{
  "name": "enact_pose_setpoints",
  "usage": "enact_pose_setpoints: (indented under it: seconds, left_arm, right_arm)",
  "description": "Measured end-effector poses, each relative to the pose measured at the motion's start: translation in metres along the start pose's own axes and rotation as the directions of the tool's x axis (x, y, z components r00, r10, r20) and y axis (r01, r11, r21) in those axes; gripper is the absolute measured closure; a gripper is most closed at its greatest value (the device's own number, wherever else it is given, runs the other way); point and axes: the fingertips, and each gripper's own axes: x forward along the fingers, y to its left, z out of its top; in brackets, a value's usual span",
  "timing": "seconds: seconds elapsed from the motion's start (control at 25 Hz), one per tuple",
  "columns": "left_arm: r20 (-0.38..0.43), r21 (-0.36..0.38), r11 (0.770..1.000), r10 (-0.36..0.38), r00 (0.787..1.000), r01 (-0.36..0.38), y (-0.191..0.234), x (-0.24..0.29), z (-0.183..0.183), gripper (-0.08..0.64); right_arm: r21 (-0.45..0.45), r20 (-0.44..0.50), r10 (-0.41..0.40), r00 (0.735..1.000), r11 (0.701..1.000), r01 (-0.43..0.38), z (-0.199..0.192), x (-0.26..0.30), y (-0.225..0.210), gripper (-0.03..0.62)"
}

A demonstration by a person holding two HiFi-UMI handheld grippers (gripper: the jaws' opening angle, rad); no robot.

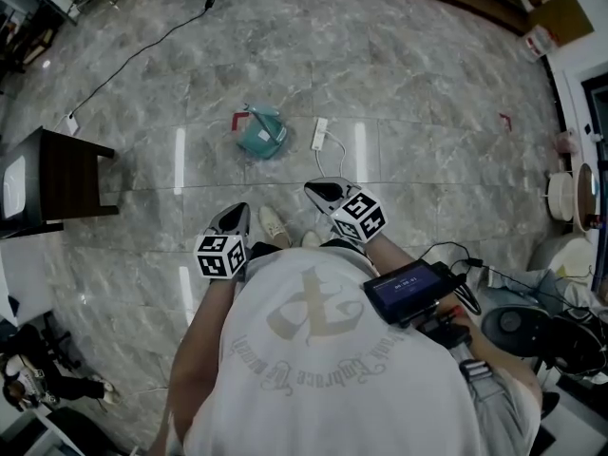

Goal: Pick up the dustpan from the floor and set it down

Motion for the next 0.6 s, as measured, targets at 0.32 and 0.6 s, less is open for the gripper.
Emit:
enact_pose_setpoints:
  seconds: [0.32, 0.6]
  left_arm:
    - [0.007, -0.012, 1.0, -0.023, 1.0, 0.023, 0.038, 0.014, 0.02, 0.548]
    - [0.021, -0.031, 0.999, -0.033, 0.999, 0.034, 0.068, 0.02, 0.035, 0.548]
  right_arm:
    - [0.003, -0.032, -0.031, 0.999, 1.0, 0.031, 0.017, 0.033, -0.012, 0.575]
    - [-0.018, -0.038, -0.067, 0.997, 0.998, 0.066, 0.041, 0.056, -0.02, 0.575]
